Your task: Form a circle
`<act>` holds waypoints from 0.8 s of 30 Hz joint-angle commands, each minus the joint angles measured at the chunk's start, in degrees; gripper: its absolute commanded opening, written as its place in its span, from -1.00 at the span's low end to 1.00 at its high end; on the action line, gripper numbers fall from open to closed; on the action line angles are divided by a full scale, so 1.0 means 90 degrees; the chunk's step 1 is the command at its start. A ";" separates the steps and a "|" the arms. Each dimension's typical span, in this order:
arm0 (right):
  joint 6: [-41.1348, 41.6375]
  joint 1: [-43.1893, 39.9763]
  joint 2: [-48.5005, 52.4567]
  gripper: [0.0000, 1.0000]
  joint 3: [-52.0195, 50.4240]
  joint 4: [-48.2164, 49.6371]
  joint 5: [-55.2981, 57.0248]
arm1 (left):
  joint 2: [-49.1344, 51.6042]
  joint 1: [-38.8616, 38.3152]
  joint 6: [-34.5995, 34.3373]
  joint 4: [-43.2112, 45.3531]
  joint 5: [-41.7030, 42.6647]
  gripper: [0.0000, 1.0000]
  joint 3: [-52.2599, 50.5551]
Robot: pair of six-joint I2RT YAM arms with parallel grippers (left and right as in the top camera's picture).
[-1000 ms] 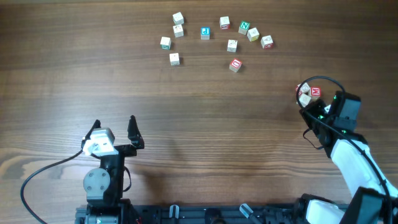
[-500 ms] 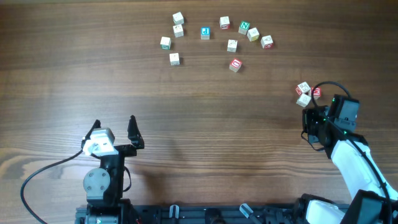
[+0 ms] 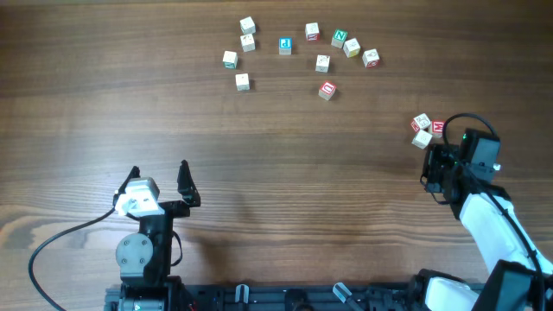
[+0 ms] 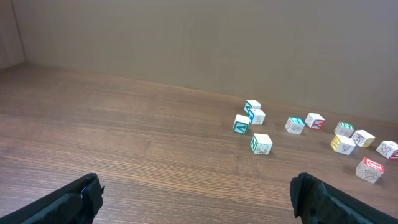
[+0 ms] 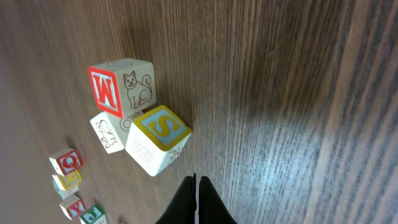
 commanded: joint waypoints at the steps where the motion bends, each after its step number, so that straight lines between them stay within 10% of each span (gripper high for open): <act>1: 0.0287 -0.0027 0.0316 -0.91 0.0007 0.0180 0.0109 | -0.0058 0.0041 0.0146 0.0007 0.0075 1.00 -0.0039; 24: 0.0255 -0.0027 0.0857 -0.91 0.0007 0.1061 -0.0058 | -0.0058 0.0041 0.0146 0.0007 0.0075 1.00 -0.0039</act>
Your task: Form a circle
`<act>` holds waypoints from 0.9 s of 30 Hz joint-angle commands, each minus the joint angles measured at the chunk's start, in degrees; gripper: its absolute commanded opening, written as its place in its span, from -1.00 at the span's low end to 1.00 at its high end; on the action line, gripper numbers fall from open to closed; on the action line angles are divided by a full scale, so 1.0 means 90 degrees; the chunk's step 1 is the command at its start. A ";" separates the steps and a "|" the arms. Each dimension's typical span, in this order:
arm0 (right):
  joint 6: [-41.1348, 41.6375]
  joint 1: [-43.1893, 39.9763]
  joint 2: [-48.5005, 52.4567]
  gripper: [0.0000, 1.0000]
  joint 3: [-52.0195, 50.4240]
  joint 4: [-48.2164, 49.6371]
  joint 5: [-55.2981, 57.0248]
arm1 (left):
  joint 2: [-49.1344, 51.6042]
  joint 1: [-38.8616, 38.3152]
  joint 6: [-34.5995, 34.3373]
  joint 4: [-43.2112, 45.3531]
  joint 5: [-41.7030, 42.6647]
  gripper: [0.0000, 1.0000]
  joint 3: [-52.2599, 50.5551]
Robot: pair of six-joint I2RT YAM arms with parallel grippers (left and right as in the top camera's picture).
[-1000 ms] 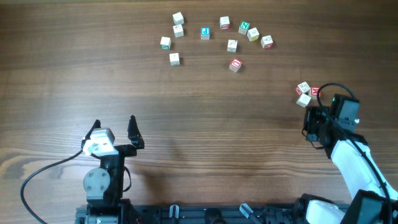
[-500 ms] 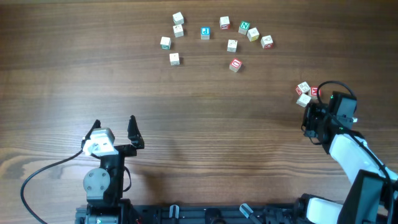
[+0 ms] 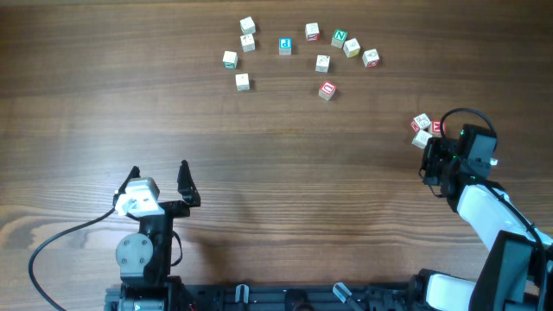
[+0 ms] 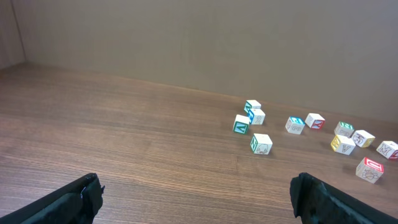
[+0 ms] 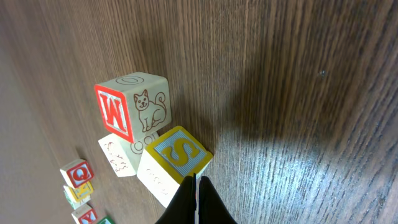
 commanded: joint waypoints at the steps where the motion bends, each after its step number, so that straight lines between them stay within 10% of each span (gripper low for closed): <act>1: 0.0066 -0.0027 0.0124 -0.91 0.0007 0.0024 -0.0051 | -0.0058 0.0041 0.0146 0.0007 0.0075 1.00 -0.0039; 27: 0.0039 -0.0024 0.0206 -0.91 0.0007 0.0075 -0.0022 | -0.0058 0.0041 0.0146 0.0007 0.0073 1.00 -0.0039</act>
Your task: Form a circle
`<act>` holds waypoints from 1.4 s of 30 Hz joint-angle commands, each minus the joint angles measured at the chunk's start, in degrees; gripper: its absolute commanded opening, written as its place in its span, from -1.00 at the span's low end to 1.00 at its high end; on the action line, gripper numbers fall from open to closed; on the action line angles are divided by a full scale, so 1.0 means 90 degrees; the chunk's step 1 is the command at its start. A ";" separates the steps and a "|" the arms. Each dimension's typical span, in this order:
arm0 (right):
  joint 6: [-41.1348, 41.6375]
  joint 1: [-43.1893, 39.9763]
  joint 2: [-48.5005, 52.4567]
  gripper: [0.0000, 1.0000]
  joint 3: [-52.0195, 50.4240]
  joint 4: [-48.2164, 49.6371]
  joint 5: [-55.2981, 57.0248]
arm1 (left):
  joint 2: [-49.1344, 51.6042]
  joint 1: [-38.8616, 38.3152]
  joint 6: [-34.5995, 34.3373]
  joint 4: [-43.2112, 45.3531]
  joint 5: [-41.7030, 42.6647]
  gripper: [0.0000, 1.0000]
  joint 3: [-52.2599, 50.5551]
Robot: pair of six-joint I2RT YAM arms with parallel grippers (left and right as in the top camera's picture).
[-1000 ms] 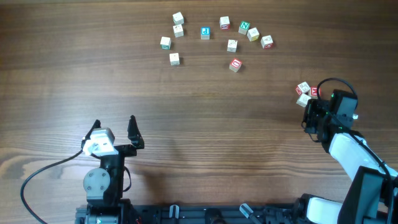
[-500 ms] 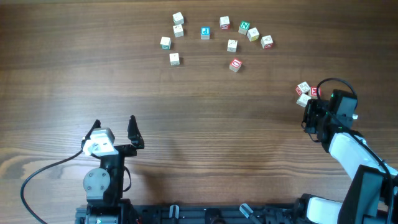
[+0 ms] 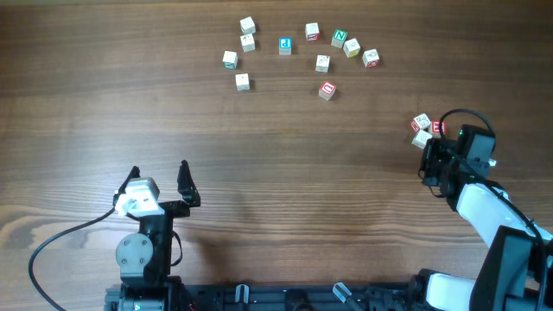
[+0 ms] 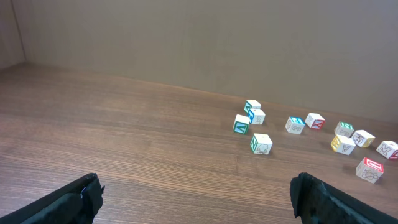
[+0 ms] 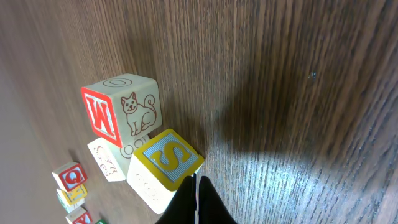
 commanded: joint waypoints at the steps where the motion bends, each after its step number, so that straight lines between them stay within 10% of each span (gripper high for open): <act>1: 0.0041 -0.0024 0.0078 -0.91 0.0007 0.0075 -0.0022 | -0.0058 0.0041 0.0146 0.0007 0.0075 1.00 -0.0039; 32: -0.0270 -0.0027 0.0029 -0.91 0.0007 0.0204 -0.0138 | -0.0058 0.0041 0.0146 0.0007 0.0075 1.00 -0.0039; 42: -0.1982 -0.0279 -0.2302 -0.91 0.0180 -0.1022 0.0457 | -0.0058 0.0041 0.0146 0.0007 0.0073 1.00 -0.0039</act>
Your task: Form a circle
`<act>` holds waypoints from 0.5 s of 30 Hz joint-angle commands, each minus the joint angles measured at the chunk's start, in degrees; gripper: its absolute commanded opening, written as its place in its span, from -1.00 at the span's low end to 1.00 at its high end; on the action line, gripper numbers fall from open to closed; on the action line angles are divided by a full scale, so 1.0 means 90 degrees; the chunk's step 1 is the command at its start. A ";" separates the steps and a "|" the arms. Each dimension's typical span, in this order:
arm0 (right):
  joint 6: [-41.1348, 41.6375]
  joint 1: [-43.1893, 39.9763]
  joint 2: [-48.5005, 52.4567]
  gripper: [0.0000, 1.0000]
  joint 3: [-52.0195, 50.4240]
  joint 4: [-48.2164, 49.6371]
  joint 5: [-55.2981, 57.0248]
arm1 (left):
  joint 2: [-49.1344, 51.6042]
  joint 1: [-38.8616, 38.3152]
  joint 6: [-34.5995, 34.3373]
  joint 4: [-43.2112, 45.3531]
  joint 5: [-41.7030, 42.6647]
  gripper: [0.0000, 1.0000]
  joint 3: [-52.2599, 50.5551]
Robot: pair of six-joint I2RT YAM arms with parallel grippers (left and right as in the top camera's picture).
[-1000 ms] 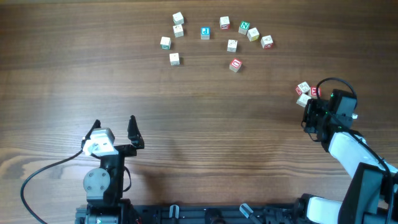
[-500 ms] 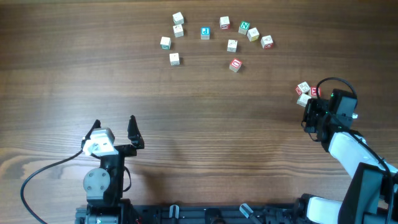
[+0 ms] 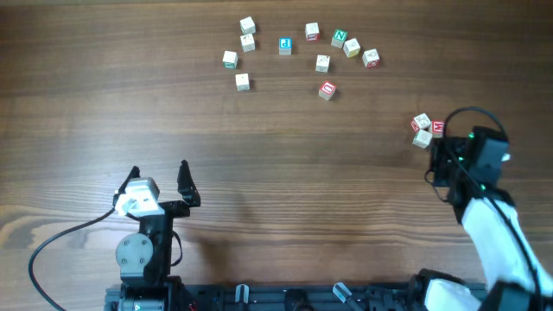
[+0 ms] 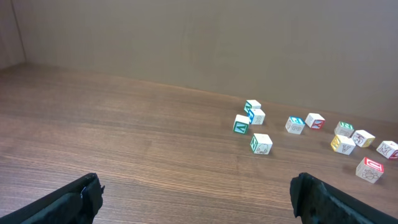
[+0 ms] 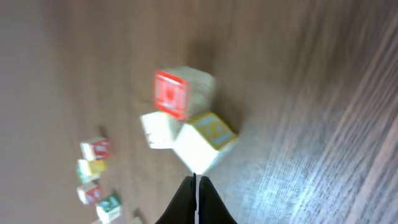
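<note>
Several letter blocks [image 3: 322, 62] lie in a loose arc at the far middle of the table. A separate cluster sits at the right: a red W block [image 5: 180, 93], a yellow S block [image 5: 208, 140] and a white block [image 5: 158, 127], touching each other. My right gripper [image 5: 194, 182] is shut and empty, its tip pointing at the S block's near corner; the right wrist view is blurred. In the overhead view the right gripper [image 3: 435, 162] is just on the near side of that cluster [image 3: 422, 130]. My left gripper [image 3: 159, 179] stands open and empty at the near left.
The wooden table [image 3: 285, 173] carries nothing else between the arms. A black cable [image 3: 52, 246] runs from the left arm's base at the near left. In the left wrist view the far blocks [image 4: 261, 143] lie well ahead of the open fingers [image 4: 81, 198].
My shut right gripper has drawn back from the three-block cluster, which now looks smaller and farther in the right wrist view. The cluster stays together. The left arm has not moved.
My shut right gripper pointed at the S block from a short gap. Then its tip was against the S block's corner, and the block had turned a little beside the W block. Now the gripper is farther back. The left gripper stayed open and still throughout.
</note>
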 commanded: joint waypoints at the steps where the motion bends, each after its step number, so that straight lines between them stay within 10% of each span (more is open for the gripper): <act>1: -0.1054 -0.0141 -0.1069 -0.91 0.0197 -0.0347 0.0342 | -0.0058 0.0041 0.0146 0.0007 0.0075 1.00 -0.0039; 15: -0.3670 -0.0138 -0.2084 -0.91 0.0199 -0.0430 0.0733 | -0.0058 0.0041 0.0146 0.0007 0.0075 1.00 -0.0039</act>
